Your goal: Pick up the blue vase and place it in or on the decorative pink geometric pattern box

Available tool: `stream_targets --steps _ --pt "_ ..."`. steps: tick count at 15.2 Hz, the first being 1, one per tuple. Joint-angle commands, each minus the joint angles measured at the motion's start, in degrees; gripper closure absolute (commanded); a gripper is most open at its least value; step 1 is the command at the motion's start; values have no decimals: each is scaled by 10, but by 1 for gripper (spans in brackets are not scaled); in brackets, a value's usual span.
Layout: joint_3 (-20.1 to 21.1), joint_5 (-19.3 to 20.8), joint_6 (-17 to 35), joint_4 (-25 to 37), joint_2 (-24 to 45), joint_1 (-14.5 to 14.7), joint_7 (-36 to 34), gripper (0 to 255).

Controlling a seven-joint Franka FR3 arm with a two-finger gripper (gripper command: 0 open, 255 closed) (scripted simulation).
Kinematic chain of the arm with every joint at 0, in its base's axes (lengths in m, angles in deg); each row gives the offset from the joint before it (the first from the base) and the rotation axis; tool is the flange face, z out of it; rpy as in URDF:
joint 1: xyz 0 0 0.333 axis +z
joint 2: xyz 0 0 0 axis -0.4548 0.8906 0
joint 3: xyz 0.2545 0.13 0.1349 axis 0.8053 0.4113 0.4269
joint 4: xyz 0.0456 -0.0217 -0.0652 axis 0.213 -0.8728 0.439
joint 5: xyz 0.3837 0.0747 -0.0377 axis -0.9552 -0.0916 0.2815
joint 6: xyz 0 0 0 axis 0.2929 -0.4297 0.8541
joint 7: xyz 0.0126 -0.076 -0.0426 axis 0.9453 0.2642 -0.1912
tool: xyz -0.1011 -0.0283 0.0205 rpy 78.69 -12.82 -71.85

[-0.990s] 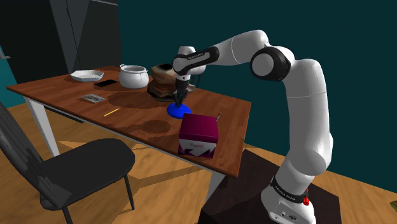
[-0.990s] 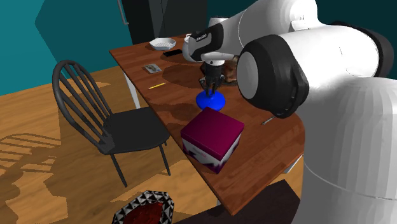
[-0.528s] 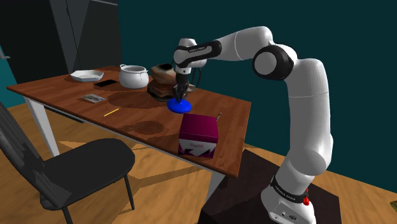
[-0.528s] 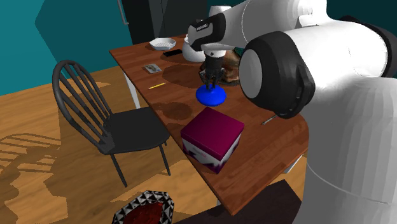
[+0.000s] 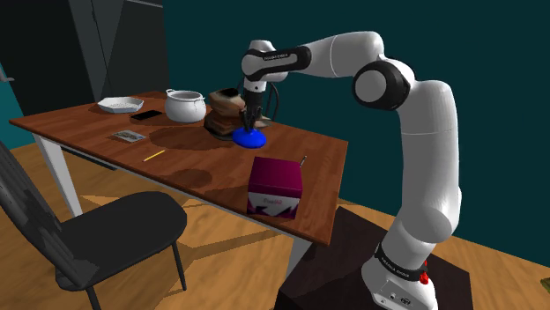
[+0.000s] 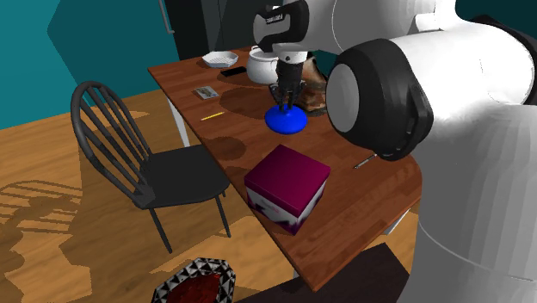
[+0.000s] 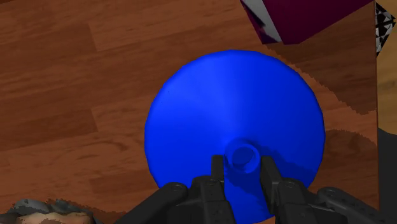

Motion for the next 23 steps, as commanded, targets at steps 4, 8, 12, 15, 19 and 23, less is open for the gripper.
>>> stream_targets --steps 4,8,12,15,19,23 --pt "0 1 -36 32 -4 0 -2 255" --pt "0 1 -67 63 -4 -1 -4 255" --pt "0 2 -99 98 -1 -2 -6 255" --pt "1 6 -68 -18 -86 8 -14 255" --pt "5 11 -44 -139 -185 19 -27 255" --pt "13 14 -35 -239 -277 28 -44 255"
